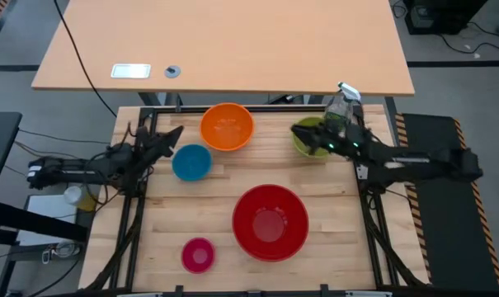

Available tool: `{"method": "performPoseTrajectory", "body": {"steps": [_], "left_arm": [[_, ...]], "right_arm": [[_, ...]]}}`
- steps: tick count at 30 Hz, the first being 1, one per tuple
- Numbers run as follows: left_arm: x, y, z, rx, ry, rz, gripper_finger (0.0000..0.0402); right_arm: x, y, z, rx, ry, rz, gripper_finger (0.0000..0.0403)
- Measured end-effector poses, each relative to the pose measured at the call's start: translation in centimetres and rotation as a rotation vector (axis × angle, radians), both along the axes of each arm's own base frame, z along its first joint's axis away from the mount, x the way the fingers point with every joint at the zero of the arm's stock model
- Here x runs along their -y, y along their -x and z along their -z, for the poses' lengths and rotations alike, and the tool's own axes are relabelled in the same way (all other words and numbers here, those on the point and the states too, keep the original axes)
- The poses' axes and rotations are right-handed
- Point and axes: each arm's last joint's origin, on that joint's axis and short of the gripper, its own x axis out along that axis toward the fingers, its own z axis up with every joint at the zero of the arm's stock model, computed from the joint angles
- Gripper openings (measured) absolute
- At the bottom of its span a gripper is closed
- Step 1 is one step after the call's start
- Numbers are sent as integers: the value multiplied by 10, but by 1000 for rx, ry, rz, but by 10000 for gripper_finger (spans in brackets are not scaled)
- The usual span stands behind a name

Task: Nest bowls inside each other
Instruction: Stack the orange bowl on top of the red bowl

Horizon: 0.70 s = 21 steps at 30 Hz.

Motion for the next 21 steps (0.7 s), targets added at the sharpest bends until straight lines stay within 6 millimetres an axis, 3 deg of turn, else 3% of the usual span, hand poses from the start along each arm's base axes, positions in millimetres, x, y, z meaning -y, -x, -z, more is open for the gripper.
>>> {"method": "performPoseTrajectory", "body": {"steps": [6, 12, 16, 21], "left_arm": [[-9, -2, -5, -201, 32, 115, 18], [-18, -3, -6, -413, 69, 95, 39], [-25, -6, -3, -471, 101, 67, 76], [-29, -9, -4, -486, 136, 49, 122]], "right_arm": [[26, -57, -21, -154, 64, -76, 119], [46, -100, -17, -611, 62, -11, 122], [63, -123, -7, -818, 27, -30, 146], [92, -140, 5, -831, -58, 2, 204]]}}
